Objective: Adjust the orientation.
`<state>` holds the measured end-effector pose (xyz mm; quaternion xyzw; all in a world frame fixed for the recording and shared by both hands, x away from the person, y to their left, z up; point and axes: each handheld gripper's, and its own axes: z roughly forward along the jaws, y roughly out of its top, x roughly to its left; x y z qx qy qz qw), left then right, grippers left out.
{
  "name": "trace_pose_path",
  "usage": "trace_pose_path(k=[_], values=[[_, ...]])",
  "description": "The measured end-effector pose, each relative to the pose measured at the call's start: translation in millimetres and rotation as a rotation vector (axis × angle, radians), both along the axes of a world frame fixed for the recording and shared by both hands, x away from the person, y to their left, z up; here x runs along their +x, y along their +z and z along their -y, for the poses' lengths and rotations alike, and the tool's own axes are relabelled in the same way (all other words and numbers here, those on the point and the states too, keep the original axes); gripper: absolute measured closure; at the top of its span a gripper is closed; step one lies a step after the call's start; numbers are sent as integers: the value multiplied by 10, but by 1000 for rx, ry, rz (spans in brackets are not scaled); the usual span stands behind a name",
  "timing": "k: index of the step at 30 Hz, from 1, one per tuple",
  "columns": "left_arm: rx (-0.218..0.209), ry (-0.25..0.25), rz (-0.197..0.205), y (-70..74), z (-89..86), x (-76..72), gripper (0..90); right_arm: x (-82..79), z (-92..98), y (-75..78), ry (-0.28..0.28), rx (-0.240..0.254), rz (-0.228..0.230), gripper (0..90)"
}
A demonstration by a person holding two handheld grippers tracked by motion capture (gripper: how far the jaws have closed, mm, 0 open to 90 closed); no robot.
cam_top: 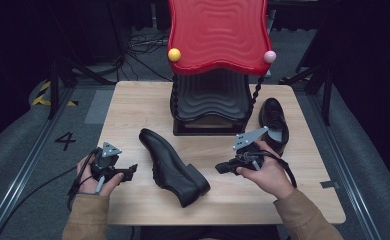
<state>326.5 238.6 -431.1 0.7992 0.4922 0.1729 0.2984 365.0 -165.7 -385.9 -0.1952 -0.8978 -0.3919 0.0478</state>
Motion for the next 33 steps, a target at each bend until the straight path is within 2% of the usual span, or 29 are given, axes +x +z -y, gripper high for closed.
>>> trace_pose_path(k=[3,6,11,13,14,16,22,33], values=[[7,-28,-15,-5,27,16,210,-31,-168,-20,37,-13,8,899],[14,-29,-18,-10,38,25,210,-82,-355,-91,90,-41,8,898],[5,-23,-18,0,21,24,210,-117,-505,-170,110,-50,0,898],[8,-22,-19,1,18,24,211,-119,-518,-187,111,-54,0,898],[7,-21,-19,-1,15,23,210,-123,-539,-228,110,-72,-1,899],[6,-21,-19,-2,14,23,211,-123,-538,-236,107,-64,-7,900],[2,5,-9,10,-1,23,207,-160,-543,-234,122,-81,45,900],[-4,23,-5,14,-42,21,203,-145,-473,-236,93,-72,65,900]])
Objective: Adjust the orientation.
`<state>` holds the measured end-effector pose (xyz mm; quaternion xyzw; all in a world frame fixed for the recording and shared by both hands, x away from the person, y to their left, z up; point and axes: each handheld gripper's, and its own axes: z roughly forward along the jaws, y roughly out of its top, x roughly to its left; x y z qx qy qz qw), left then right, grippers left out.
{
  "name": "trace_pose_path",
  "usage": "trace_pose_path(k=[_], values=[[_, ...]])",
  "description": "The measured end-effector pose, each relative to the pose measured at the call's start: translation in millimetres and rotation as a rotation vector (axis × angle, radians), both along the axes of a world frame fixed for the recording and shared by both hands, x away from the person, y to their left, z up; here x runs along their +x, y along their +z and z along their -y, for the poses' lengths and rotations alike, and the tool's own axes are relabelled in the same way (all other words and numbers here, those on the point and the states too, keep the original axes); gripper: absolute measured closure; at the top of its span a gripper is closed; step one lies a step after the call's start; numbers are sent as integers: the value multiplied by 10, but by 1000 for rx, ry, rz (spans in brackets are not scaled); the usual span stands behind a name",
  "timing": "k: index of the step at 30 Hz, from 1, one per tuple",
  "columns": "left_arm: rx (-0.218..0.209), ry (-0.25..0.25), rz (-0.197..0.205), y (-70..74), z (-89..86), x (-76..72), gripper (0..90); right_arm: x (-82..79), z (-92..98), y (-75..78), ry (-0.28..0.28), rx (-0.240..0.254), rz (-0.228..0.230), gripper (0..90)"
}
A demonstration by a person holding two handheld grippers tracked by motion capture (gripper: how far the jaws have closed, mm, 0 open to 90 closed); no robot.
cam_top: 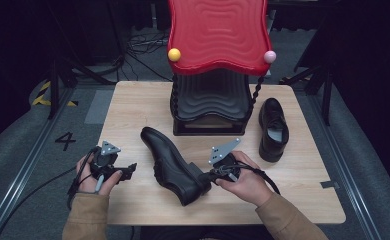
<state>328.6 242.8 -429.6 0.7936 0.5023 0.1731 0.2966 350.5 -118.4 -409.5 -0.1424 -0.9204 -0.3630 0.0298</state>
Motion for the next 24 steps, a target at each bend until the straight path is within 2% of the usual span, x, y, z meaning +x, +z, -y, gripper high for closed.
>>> trace_pose_path(k=[6,8,9,10,12,13,17,20,22,23,24], values=[[-7,6,4,10,-20,-13,200,58,124,1,-47,13,17,900],[-4,4,3,1,-19,-6,198,87,182,7,-81,-7,49,900],[-1,0,-1,-5,-17,-3,198,128,235,-2,-119,-57,98,900],[2,0,1,-15,-13,2,198,128,235,-2,-119,-57,98,900],[-2,1,-7,-36,4,11,197,166,269,-57,-153,-108,148,900],[2,0,-9,-45,9,15,198,194,296,-99,-173,-101,160,900],[4,-1,-13,-57,19,22,197,294,371,-201,-232,-72,124,900],[1,4,-13,-67,11,24,197,355,399,-282,-275,-93,115,900],[2,8,-14,-73,8,24,198,426,428,-379,-309,-124,100,900],[3,6,-15,-76,6,25,198,459,444,-428,-315,-135,78,900],[-1,6,-15,-78,5,26,198,485,464,-475,-318,-118,51,898]])
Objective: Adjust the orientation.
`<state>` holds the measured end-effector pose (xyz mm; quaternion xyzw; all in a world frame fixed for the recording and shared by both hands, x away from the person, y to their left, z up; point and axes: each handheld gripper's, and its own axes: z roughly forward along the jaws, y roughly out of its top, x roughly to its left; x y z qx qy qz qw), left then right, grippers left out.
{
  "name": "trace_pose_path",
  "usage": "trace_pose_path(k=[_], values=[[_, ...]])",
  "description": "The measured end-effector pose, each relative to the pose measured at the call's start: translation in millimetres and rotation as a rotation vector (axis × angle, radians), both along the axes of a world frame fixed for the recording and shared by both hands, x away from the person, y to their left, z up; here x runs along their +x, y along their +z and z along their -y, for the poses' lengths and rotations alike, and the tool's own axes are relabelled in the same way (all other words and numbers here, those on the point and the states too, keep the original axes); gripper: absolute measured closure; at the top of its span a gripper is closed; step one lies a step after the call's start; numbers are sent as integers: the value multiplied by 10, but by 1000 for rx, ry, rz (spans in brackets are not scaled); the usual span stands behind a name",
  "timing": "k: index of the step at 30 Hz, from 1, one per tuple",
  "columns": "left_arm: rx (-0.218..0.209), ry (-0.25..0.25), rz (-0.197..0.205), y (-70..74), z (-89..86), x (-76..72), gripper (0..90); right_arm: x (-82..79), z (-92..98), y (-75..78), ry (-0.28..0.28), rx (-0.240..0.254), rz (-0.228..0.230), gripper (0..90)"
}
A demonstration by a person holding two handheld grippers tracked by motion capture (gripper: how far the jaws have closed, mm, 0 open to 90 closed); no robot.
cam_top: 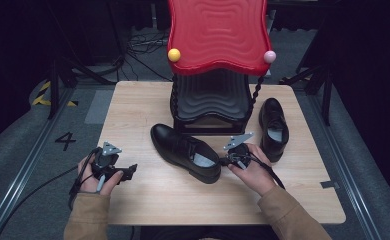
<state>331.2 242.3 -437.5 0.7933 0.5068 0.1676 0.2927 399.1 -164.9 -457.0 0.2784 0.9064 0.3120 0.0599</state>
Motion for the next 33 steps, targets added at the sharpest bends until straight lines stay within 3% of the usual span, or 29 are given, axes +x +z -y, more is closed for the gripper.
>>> trace_pose_path(k=[2,11,14,18,20,21,22,26,29,31,32,33], values=[[0,0,0,1,0,1,198,36,44,-44,-20,37,-21,869],[-3,3,1,7,0,-2,198,37,92,15,-36,39,1,833],[-3,0,3,10,-3,0,198,16,121,197,-39,52,36,806],[-3,3,-2,8,2,0,198,-86,49,618,10,90,110,764],[0,0,2,7,5,2,198,-108,13,682,32,93,115,753],[-3,-3,0,9,9,2,198,-155,-86,777,90,87,101,733],[-3,-3,0,9,9,2,198,-155,-86,777,90,87,101,733],[-2,-7,-1,10,9,4,198,-197,-276,791,188,35,54,688],[-5,-10,-7,7,15,6,198,-180,-410,728,270,-19,-27,699],[-6,-13,-11,6,19,8,198,-150,-509,668,309,-77,-49,714],[-6,-13,-11,6,19,8,198,-150,-509,668,309,-77,-49,714],[-5,-11,-11,5,20,9,198,-110,-601,596,337,-124,-66,714]])
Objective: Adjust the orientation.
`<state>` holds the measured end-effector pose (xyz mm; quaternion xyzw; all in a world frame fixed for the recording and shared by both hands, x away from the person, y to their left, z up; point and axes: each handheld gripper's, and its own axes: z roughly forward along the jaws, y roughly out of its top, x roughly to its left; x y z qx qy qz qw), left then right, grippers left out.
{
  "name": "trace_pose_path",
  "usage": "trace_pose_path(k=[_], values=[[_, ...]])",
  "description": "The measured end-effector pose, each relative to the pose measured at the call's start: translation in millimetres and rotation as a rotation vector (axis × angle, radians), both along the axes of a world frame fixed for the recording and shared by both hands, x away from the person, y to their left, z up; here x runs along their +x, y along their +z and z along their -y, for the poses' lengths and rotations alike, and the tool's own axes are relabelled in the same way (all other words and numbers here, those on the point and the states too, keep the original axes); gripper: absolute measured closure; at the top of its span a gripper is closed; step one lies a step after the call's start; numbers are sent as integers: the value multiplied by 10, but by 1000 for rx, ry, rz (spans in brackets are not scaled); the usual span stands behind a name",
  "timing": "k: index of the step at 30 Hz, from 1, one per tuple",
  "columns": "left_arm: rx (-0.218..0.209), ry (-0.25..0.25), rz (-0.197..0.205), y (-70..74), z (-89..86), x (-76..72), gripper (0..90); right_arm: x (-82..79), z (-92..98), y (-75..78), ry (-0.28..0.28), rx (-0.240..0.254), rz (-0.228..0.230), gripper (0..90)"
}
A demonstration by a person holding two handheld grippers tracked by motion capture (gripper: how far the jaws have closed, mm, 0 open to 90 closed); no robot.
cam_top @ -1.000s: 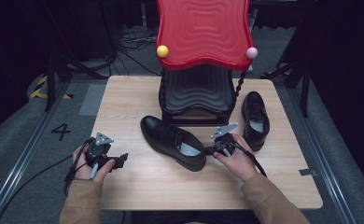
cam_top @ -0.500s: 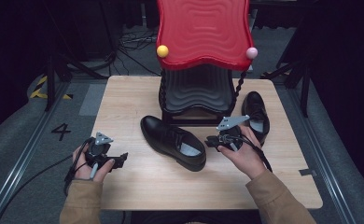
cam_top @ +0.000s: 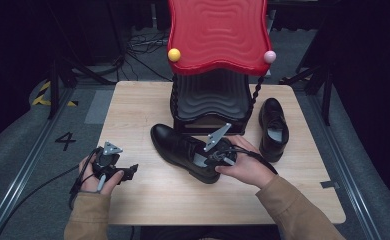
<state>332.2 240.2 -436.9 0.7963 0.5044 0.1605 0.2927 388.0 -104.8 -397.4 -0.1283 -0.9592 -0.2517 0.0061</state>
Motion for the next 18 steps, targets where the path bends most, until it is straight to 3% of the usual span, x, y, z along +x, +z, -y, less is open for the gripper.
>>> trace_pose_path(k=[3,4,5,6,13,18], values=[[4,0,2,-1,-5,3,198,26,-63,-53,14,-36,-18,716],[4,-1,3,-1,-7,4,199,45,-133,-120,12,-96,-67,743],[4,-2,5,-1,-9,4,199,45,-133,-120,12,-96,-67,743],[3,-3,5,-2,-11,3,202,62,-189,-206,29,-141,-80,764],[-1,-4,2,1,-7,-1,202,74,-237,-224,60,-164,-106,846],[0,-3,7,2,-10,1,203,33,-254,-207,75,-170,-72,855]])
